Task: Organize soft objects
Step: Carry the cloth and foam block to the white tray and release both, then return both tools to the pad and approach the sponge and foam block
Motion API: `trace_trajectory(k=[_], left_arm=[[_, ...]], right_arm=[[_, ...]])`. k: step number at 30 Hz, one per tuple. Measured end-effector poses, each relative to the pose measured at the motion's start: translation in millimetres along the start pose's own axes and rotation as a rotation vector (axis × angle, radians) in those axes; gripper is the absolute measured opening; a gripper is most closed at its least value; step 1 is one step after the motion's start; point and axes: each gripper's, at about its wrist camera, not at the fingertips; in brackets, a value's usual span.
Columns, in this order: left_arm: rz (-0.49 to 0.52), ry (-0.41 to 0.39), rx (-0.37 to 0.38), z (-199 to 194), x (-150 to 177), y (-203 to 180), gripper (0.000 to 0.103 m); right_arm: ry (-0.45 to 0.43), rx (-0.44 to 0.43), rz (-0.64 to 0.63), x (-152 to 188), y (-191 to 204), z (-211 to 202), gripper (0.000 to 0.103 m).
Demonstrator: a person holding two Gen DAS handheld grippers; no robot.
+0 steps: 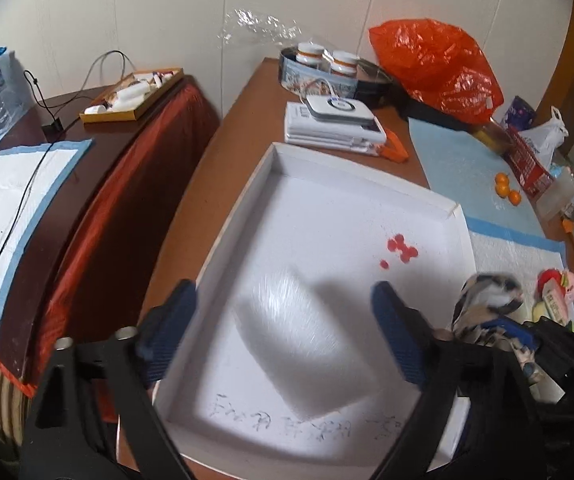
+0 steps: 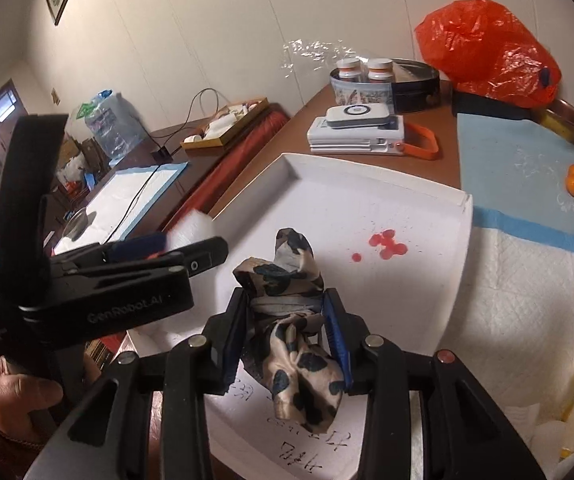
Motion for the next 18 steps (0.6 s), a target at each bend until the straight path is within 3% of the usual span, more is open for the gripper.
trace_trajectory(k=[1, 3, 6, 13, 18], left_arm=[[-0.009, -0.006, -0.009, -1, 0, 4, 0.103], [-0.039, -0.018, -0.022, -1, -1, 14, 0.103], [-0.07, -0.023, -0.028, 0, 2, 23, 0.103], [-0.11, -0.069, -0.068, -18, 8, 25, 0.103], [-0.147, -0.13, -0.045, -44, 15, 21, 0.103]], right_arm=[[-0.003, 0.003, -0.008, 0, 2, 1, 0.084], [-0.02, 0.001, -0.016, 0, 5, 1, 0.103], [-0.072, 0.019, -0.02, 0, 6, 0, 0.103], [-0.093, 0.042, 0.017, 1, -3, -2, 0.103], [-0.121, 0.034, 0.007, 4, -5, -13, 0.103]])
Point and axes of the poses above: each gripper's, at about its wrist camera, not at the fingertips, and z roughly the way its jaws point, y to its left, x to its underside, and after that the axes turned 13 degrees about z, right-handed
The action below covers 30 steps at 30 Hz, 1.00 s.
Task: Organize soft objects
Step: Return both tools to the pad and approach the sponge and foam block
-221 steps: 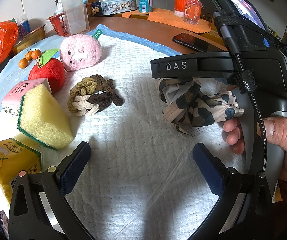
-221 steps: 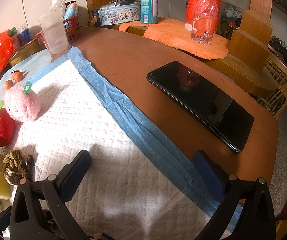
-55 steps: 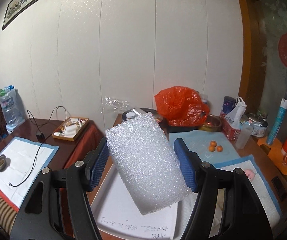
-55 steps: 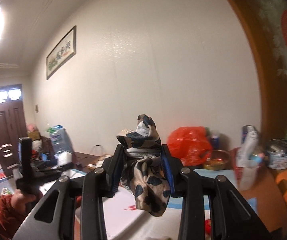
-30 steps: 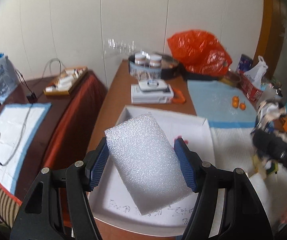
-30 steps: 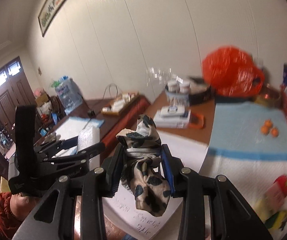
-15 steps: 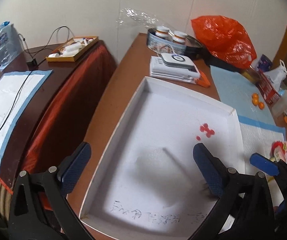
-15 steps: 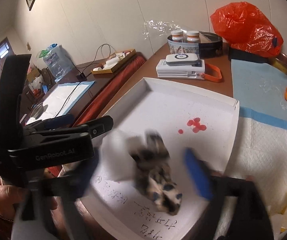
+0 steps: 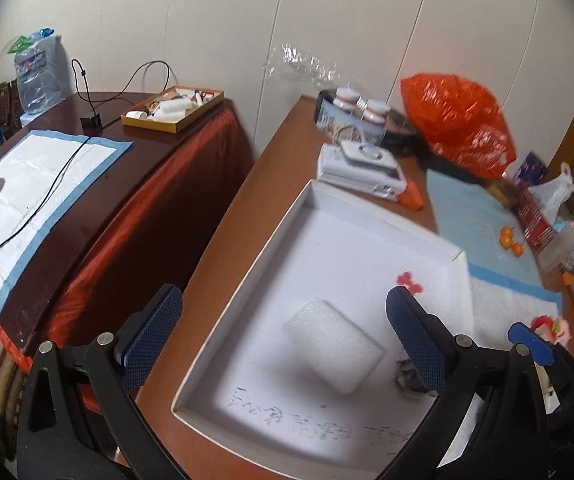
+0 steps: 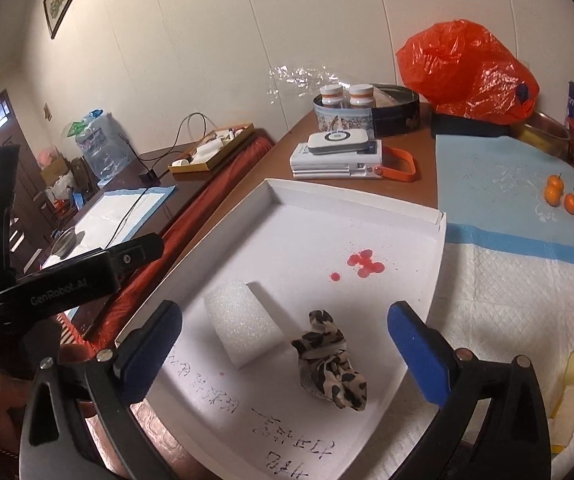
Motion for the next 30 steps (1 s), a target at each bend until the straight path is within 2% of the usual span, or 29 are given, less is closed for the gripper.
trace_trajectory(k=[3, 6, 8, 12, 15, 20, 23, 26, 30], left_arm=[[-0.025, -0.088, 0.03, -29, -1, -4, 0.103], [-0.03, -0.198, 0.077, -62, -4, -13, 0.103], [-0.02, -0.238, 0.108, -77, -7, -22, 0.103], [0.06, -0.247, 0.145, -91, -8, -57, 0.103], [0.138, -0.211, 0.161, -88, 0, -89, 0.103], [0.253, -0.099, 0.239, -68, 20, -151, 0.103], [0.291, -0.024, 0.292, -56, 34, -185, 0.103], [0.307, 0.044, 0.345, -49, 50, -213, 0.103], [0.303, 0.126, 0.451, -42, 66, -245, 0.103]], right_arm=[[-0.083, -0.032, -0.012, -3, -2, -28, 0.103], [-0.202, -0.043, -0.047, -16, -8, -72, 0.103], [-0.304, -0.04, -0.052, -27, -19, -109, 0.103], [-0.48, -0.022, 0.009, -43, -58, -175, 0.103], [-0.575, 0.004, 0.072, -41, -98, -214, 0.103], [-0.593, 0.092, 0.138, -29, -152, -237, 0.103], [-0.556, 0.136, 0.202, -19, -188, -240, 0.103], [-0.513, 0.168, 0.254, -7, -217, -238, 0.103], [-0.475, 0.203, 0.303, 14, -250, -239, 0.103]])
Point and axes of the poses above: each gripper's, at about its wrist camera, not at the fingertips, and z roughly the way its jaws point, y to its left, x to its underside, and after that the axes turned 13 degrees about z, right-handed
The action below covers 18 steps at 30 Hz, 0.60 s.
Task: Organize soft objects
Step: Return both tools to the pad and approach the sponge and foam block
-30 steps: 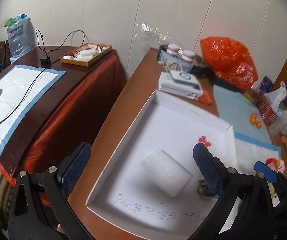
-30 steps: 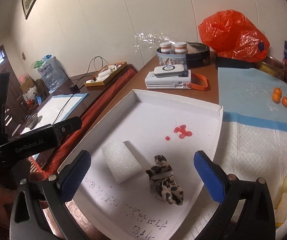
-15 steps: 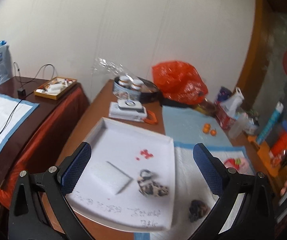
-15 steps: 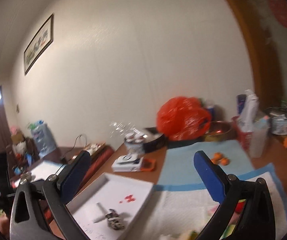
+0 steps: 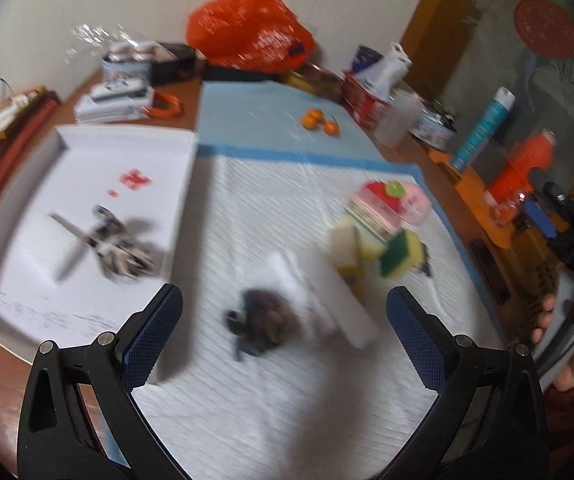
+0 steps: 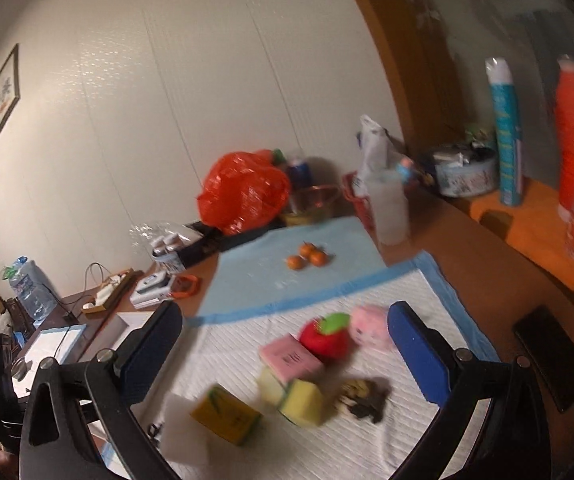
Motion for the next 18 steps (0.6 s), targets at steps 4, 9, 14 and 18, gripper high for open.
trace_trajectory(k=[4, 9, 14, 18], left_arm=[[-0.02, 0.05, 0.02, 22, 0, -23, 0.099], [-0.015, 0.102, -0.008, 53, -2, -43, 0.087], [0.018, 0.131, -0.053, 71, 2, -48, 0.044], [0.004, 0.116, -0.062, 69, 4, -42, 0.03]], right_arm=[[0.034, 0.03, 0.005, 5, -26, 0, 0.103], [0.118, 0.075, -0.018, 11, -48, 15, 0.103], [0.221, 0.125, 0.038, 19, -77, 34, 0.103], [0.264, 0.073, 0.002, 26, -76, 42, 0.103]])
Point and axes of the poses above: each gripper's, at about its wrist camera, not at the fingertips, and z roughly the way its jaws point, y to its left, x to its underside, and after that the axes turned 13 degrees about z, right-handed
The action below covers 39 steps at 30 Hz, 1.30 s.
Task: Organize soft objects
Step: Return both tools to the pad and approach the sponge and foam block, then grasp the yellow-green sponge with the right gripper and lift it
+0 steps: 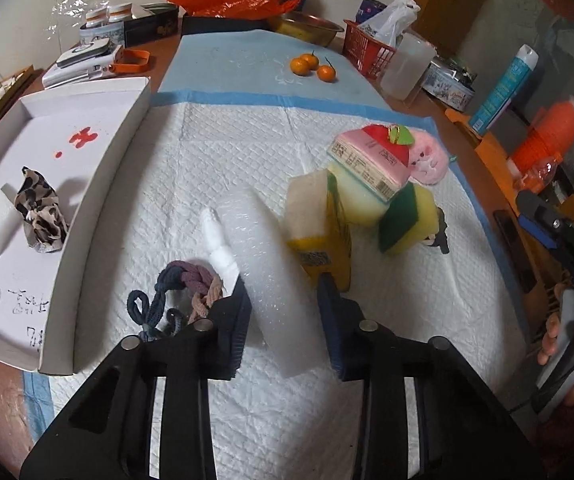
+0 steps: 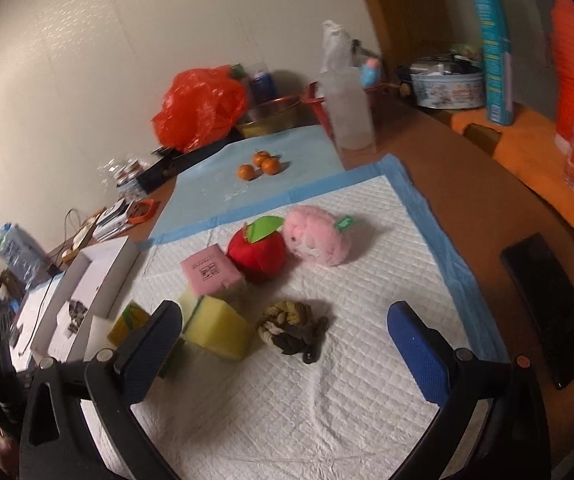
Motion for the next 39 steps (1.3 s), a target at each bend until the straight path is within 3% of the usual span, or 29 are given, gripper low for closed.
trace_trajectory(k=[5, 9, 12, 15, 17, 19, 22, 31, 39], left_arm=[[0.002, -0.035, -0.038, -13, 2, 5, 0.029], [-0.003, -0.048, -0.057, -22, 6, 11, 0.027], [-0.011, -0.06, -0.064, -30, 10, 17, 0.025], [-0.024, -0.061, -0.071, -33, 13, 23, 0.025], [-0.037, -0.061, -0.067, -33, 15, 25, 0.025], [-0.039, -0.063, -0.064, -34, 17, 26, 0.025], [-0.041, -0.067, -0.058, -35, 18, 25, 0.025], [-0.03, -0.162, -0.07, -66, 10, 28, 0.025], [-0.087, -0.351, -0.186, -153, -7, 69, 0.025]], right_arm=[[0.071, -0.058, -0.066, 7, 22, 19, 0.103], [0.107, -0.053, -0.16, 19, 48, 40, 0.102], [0.13, -0.015, -0.218, 27, 61, 59, 0.087], [0.154, 0.022, -0.254, 35, 68, 78, 0.083], [0.18, 0.045, -0.26, 39, 68, 89, 0.071], [0.2, 0.054, -0.267, 43, 67, 94, 0.046], [0.175, 0.045, -0.256, 41, 62, 86, 0.038], [0.049, -0.095, -0.164, 13, 56, 24, 0.035], [-0.067, -0.203, -0.169, -14, 86, -31, 0.035]])
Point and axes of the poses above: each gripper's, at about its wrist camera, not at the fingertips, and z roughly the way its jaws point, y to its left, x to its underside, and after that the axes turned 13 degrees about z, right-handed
